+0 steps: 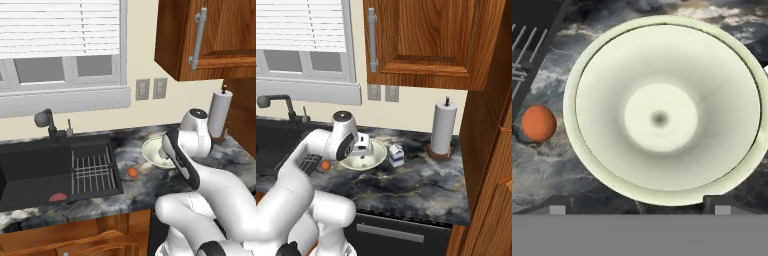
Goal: Gather the eggs and milk located in the vicinity of the sink area and place them right next to the bowl.
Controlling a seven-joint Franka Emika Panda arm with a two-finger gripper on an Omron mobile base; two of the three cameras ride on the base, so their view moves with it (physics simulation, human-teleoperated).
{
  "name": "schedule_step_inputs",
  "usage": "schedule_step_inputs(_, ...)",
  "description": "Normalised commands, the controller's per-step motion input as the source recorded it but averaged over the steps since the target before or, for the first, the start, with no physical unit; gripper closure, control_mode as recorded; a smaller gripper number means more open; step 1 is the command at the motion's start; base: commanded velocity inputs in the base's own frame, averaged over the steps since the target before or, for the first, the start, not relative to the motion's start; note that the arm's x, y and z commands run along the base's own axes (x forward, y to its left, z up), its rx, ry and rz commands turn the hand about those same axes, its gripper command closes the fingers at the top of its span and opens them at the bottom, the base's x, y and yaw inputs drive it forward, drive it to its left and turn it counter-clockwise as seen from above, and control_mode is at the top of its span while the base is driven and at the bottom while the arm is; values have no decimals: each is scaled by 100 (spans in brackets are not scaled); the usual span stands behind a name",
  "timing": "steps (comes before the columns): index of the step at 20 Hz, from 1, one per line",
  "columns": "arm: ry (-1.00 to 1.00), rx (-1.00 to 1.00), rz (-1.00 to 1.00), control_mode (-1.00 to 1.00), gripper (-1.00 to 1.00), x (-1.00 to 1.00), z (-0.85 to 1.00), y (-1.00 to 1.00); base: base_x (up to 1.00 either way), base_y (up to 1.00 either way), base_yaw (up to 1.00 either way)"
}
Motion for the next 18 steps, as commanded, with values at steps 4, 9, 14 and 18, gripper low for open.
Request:
schedule_step_inputs(4,18,0,-6,-100,-100,-1,20,80,0,0,0)
schedule_step_inputs(9,21,-2,-7,-100,-100,-3,14,45,0,0,0)
schedule_step_inputs(14,26,-5,-8,-100,-100,0,0,29,0,0,0)
schedule_step_inputs(18,16,-1,-2,-100,-100,0,-9,45,0,0,0)
